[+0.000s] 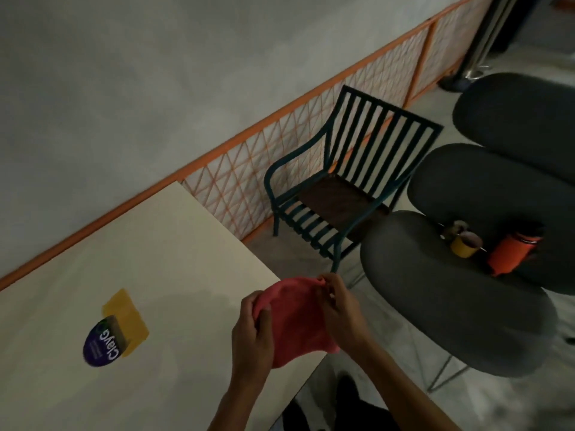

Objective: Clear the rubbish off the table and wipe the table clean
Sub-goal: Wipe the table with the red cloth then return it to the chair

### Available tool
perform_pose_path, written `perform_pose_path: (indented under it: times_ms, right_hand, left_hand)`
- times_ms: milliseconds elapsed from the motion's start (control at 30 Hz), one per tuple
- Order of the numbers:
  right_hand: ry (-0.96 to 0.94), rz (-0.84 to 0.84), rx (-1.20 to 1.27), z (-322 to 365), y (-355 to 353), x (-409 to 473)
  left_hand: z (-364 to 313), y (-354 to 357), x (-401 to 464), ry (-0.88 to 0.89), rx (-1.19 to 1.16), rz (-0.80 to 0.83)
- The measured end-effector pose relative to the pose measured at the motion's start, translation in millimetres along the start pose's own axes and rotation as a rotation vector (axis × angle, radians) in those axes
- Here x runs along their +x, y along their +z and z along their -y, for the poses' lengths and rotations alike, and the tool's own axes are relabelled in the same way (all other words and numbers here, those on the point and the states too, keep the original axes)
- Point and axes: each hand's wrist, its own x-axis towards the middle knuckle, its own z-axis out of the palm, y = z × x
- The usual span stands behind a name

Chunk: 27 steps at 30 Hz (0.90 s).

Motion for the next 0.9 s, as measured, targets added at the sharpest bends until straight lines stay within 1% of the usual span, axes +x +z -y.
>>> perform_pose_path:
  times_ms: [200,367,533,667,767,900]
  right_hand:
    - [0.048,-0.147,0.063,-11.5,-33.6,23.5]
    - [0.069,-0.213,0.144,-30.1,-73.2,67.6]
    - [0.043,-0.204,0.125,-45.3,-125.4,132.4]
    - [0.056,-0.172,0.139,-51.1,-170.5,170.9]
    - [0.043,-0.152,0.129,-54.9,-198.9,199.4]
    - [0.052,-0.167,0.14,-58.1,-221.4,225.5]
  left_hand:
    - [-29.3,43.4,36.5,0.087,0.05,0.075]
    - [-49.7,104.7,75.6,0.078,0.082,0.074]
    - [-79.4,170.3,114.1,0.029,0.057,-0.005]
    - [-99.0,222.3,140.2,-0.06,0.069,-0.037]
    - [-116.4,250.7,157.4,-0.073,0.094,-0.067]
    - [-135.2,273.3,180.6,-0.076,0.091,-0.05]
